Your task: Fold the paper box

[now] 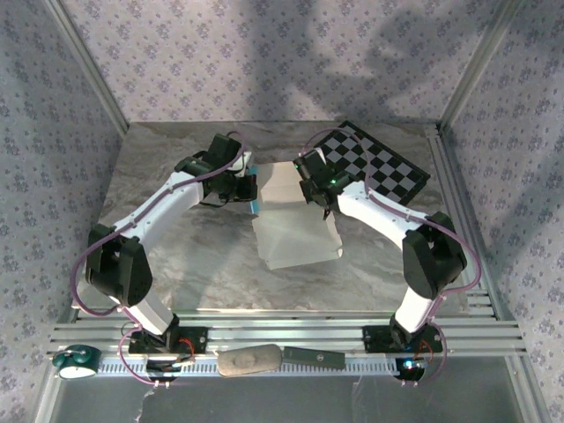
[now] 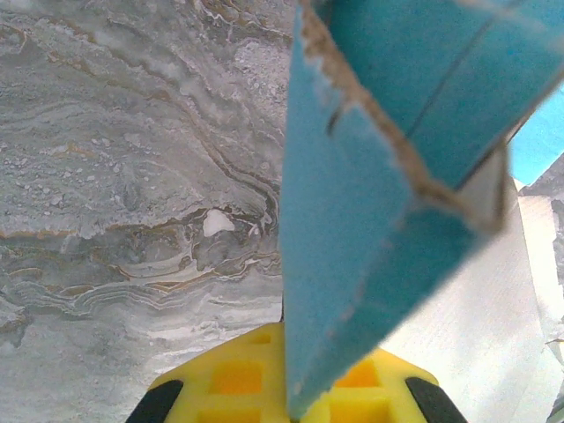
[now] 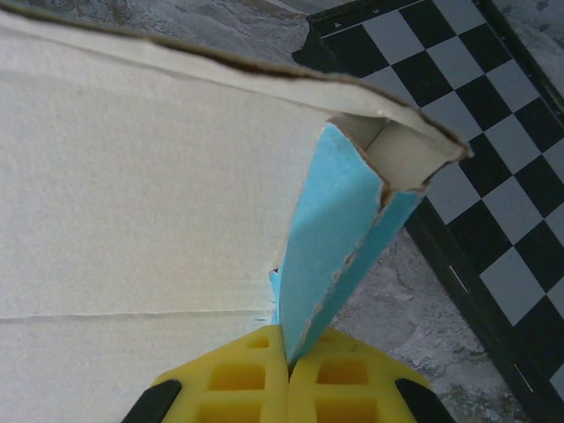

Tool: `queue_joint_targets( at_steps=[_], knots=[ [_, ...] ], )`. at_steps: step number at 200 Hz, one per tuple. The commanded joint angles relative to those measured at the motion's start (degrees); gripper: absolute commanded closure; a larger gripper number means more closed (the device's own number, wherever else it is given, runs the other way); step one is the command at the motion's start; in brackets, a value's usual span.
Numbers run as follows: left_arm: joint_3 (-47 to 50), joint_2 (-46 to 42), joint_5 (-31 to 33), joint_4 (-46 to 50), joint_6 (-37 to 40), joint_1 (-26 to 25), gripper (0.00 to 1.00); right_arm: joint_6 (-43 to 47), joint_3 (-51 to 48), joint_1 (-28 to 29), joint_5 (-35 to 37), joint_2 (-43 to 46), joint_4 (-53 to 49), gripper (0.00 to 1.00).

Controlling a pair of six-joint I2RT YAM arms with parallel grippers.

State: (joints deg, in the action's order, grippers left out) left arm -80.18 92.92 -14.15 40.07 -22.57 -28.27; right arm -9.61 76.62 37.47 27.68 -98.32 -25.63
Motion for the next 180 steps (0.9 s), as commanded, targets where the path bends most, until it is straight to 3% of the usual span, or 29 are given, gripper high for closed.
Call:
queue_joint_targets(
  at_steps=[1, 112, 134, 180],
  knots=[
    [-0.92, -0.38, -4.92, -5.88, -0.64, -1.26, 1.00, 1.46, -0.12, 2.68, 1.28, -0.20, -0.13, 1.00],
    [-1.15, -0.46, -5.01, -5.97, -1.07, -1.21, 1.00, 5.21, 10.74, 8.65, 21.31, -8.81, -12.42, 1.00],
    [-1.12, -0.57, -5.02, -5.98, -1.08, -1.20, 1.00, 4.47, 10.09, 8.55, 19.17, -7.71, -11.36, 1.00],
    [-0.94, -0.97, -5.17, -5.97, -1.07, -1.15, 1.00, 2.45, 6.10, 5.16, 6.05, -1.91, -7.18, 0.97]
  ],
)
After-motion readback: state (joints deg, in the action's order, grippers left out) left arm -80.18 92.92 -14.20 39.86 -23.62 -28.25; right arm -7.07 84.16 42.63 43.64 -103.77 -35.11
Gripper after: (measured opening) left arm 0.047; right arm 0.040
